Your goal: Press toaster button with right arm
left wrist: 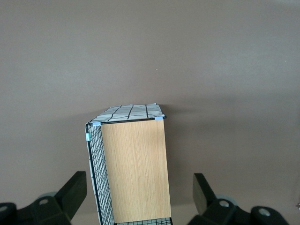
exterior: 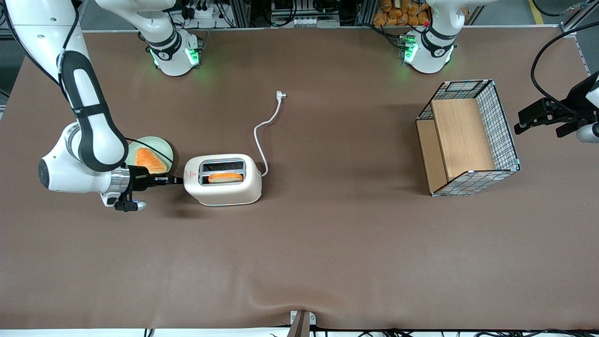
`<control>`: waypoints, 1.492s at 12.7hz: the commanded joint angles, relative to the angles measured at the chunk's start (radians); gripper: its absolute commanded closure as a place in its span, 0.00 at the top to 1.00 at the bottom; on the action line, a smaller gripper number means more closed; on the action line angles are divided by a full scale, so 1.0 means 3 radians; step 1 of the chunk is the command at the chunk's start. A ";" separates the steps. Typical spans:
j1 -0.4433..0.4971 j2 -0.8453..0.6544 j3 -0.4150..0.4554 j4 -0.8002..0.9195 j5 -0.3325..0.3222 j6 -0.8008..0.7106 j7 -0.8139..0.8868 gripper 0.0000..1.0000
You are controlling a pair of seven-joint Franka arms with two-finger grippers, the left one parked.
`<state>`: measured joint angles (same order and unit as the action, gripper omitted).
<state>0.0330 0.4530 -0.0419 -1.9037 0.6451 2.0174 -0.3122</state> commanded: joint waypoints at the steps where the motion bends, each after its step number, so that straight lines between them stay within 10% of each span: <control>1: 0.0043 0.0121 0.0007 0.0021 0.0089 0.0122 -0.0110 0.00; 19: 0.0033 0.0218 0.0012 -0.0031 0.0089 0.0255 -0.0304 0.00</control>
<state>0.0359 0.4772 -0.0406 -1.9034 0.6478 2.0434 -0.3544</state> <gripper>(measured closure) 0.991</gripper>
